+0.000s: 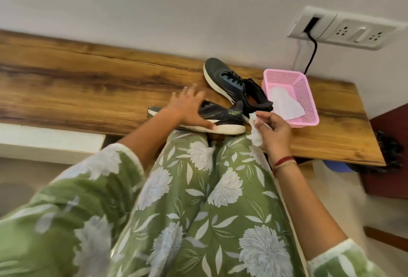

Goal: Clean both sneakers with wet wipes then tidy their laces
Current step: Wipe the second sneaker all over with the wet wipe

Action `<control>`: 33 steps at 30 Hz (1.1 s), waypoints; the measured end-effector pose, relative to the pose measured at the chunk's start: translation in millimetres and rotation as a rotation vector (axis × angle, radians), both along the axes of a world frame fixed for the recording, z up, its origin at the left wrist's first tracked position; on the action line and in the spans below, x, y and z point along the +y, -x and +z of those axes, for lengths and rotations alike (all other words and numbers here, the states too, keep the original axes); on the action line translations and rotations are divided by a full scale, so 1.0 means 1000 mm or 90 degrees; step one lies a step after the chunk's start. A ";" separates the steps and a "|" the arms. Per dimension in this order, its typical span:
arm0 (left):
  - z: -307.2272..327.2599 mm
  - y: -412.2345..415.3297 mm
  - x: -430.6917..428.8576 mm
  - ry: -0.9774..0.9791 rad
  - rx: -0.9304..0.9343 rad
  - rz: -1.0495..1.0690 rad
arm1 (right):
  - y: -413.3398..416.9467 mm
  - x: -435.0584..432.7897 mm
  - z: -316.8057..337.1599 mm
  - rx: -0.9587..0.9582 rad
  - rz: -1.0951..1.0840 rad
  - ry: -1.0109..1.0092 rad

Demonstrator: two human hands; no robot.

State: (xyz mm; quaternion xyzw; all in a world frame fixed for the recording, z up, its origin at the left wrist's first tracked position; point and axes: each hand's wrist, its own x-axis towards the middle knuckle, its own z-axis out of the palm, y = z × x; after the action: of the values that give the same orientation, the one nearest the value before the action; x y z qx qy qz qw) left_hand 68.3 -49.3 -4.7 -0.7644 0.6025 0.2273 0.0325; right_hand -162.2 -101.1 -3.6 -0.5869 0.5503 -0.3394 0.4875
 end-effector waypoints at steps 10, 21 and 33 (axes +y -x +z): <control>-0.029 -0.021 0.032 0.106 -0.109 -0.045 | -0.063 0.012 -0.022 0.295 0.024 0.197; -0.033 -0.052 0.026 -0.019 -0.084 -0.001 | -0.054 0.008 0.000 0.068 -0.073 0.066; -0.041 -0.062 0.038 0.106 0.024 0.027 | -0.029 -0.011 -0.020 0.316 -0.018 -0.057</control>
State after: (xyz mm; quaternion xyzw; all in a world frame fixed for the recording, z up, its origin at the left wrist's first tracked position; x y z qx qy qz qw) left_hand 129.8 -11.5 -46.0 -0.7727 0.6034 0.1913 -0.0474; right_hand -133.5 -112.0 -23.8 -0.6220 0.6760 -0.1670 0.3581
